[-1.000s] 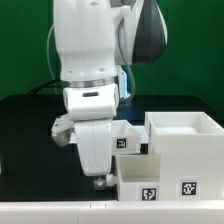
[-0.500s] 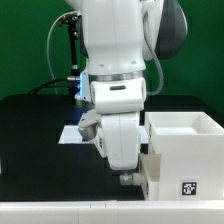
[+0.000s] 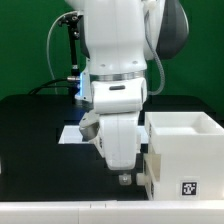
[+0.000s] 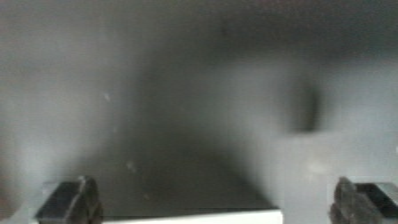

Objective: Assemble drawer

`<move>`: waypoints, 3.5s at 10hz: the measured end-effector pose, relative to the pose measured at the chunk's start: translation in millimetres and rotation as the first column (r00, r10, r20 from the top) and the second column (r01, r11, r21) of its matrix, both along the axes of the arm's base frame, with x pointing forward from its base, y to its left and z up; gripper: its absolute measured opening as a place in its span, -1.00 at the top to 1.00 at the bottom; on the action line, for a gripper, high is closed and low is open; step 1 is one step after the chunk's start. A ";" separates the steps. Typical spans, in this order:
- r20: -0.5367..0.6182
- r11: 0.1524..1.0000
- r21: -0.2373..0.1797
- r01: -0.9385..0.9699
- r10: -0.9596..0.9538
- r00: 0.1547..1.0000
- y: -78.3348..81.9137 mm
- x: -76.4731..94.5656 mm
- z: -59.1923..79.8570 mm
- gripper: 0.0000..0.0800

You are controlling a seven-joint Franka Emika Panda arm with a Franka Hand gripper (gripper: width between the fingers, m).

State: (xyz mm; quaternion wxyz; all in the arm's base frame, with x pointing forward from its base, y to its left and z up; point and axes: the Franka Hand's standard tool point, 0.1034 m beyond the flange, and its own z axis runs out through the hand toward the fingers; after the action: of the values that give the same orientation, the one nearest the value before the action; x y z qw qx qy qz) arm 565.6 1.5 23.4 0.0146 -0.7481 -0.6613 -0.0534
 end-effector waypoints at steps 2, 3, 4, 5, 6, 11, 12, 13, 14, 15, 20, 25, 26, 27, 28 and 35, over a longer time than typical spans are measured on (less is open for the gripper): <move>0.010 1.000 -0.006 0.020 -0.020 1.000 -19.7 1.1 7.0 -0.62; 0.017 0.999 -0.010 0.047 -0.047 0.999 -27.6 0.3 13.6 -0.62; 0.028 0.999 -0.018 0.045 -0.045 0.999 -34.0 0.0 20.6 -0.62; 0.038 0.999 -0.022 0.043 -0.042 0.998 -41.4 1.6 24.0 -0.62; 0.031 0.999 -0.018 0.051 -0.051 0.998 -38.9 0.1 20.6 -0.62; 0.026 0.999 -0.017 0.052 -0.051 0.998 -39.0 -1.1 18.4 -0.62; 0.026 0.999 -0.017 0.052 -0.051 0.998 -39.0 -1.2 18.3 -0.62; 0.026 0.999 -0.020 0.044 -0.044 0.999 -38.4 -3.0 19.6 -0.62; 0.026 0.999 -0.031 0.024 -0.023 0.999 -37.2 -9.1 24.9 -0.62; 0.026 0.999 -0.044 0.000 0.001 1.000 -36.0 -16.2 31.2 -0.62; 0.038 0.998 -0.061 0.000 0.002 0.999 -32.0 -34.7 55.3 -0.62; -0.004 0.979 -0.121 -0.163 0.163 0.987 7.9 -72.9 52.0 -0.62; 0.000 0.979 -0.119 -0.166 0.167 0.986 8.4 -75.0 52.3 -0.62; -0.002 0.979 -0.119 -0.163 0.164 0.986 7.3 -74.7 51.2 -0.62; -0.002 0.980 -0.119 -0.163 0.164 0.987 7.2 -74.8 51.0 -0.62; -0.080 0.976 -0.151 -0.157 0.146 0.986 1.8 -142.8 52.8 -0.62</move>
Offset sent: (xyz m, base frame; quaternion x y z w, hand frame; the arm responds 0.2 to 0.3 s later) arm -0.0156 -0.0250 0.0266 -0.0260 -0.0375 0.0786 0.9959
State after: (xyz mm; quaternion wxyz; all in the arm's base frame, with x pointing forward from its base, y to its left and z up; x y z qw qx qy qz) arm 422.8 3.3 76.2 -0.0178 -0.6957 -0.7177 0.0255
